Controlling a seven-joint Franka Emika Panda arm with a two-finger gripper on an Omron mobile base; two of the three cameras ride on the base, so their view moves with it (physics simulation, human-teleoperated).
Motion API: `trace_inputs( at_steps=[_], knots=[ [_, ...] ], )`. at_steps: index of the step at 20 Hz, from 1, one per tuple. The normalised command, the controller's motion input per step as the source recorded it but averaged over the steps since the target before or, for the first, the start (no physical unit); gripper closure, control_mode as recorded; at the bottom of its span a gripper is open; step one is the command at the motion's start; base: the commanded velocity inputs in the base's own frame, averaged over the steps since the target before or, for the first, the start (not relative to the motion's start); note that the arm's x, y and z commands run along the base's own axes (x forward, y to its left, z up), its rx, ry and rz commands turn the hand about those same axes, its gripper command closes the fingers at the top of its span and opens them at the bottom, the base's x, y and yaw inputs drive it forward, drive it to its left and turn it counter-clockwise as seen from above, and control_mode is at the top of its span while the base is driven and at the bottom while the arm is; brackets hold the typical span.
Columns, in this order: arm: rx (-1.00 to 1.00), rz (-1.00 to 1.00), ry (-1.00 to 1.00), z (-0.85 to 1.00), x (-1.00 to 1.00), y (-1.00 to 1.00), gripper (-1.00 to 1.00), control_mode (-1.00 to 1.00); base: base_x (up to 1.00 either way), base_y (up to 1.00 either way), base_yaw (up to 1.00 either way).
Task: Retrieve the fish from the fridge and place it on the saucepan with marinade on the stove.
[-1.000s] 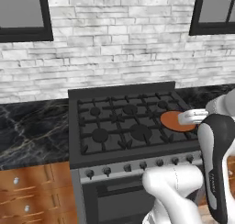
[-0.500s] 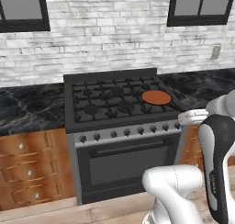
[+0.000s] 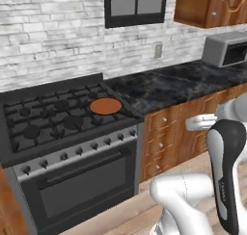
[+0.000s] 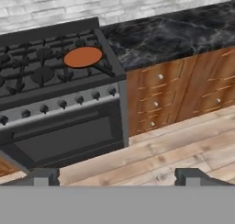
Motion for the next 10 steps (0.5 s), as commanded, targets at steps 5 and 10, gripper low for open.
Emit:
trace_inputs(
  at_steps=[5,10],
  knots=[
    [0.00,0.00,0.00,0.00,0.00,0.00,-1.00,1.00,0.00,-0.81,-0.65],
    [0.00,0.00,0.00,0.00,0.00,0.00,-1.00,1.00,0.08,-0.82,-0.71]
  ],
)
